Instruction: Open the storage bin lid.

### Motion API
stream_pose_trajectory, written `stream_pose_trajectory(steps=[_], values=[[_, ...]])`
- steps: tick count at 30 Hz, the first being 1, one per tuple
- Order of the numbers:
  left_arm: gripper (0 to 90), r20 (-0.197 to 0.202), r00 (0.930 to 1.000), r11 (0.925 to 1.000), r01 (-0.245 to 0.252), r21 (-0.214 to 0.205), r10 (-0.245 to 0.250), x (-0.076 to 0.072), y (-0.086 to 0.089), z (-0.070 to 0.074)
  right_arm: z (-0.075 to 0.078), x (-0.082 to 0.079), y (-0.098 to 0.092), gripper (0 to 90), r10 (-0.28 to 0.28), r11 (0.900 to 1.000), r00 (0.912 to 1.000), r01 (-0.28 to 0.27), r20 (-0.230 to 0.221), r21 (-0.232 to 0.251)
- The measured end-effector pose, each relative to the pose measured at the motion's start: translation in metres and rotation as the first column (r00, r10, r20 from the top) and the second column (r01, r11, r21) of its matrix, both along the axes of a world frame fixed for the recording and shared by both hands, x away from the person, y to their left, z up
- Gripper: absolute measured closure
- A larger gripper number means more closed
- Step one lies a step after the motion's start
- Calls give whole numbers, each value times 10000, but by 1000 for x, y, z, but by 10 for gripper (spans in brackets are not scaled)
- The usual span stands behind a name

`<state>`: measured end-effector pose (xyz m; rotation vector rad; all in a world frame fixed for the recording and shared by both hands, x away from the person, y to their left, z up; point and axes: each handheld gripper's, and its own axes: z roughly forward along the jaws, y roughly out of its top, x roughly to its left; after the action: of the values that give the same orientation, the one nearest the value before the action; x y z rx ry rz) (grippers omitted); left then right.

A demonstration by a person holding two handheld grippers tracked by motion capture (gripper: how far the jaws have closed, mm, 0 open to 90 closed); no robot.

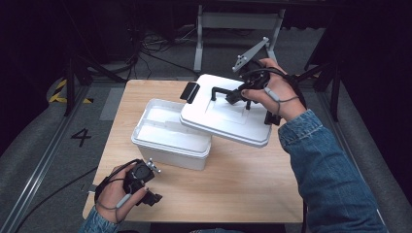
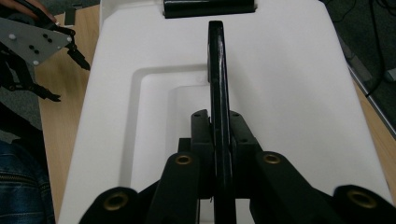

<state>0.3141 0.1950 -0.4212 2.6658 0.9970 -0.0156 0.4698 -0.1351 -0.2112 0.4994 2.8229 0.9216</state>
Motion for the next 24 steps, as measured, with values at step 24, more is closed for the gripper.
stream_pose_trajectory(steps=[24], values=[[206, 321, 9995, 10000, 25, 23, -26, 0, 0, 0, -9, 0, -86, 844, -1402, 9901, 9900, 1401, 159, 52]])
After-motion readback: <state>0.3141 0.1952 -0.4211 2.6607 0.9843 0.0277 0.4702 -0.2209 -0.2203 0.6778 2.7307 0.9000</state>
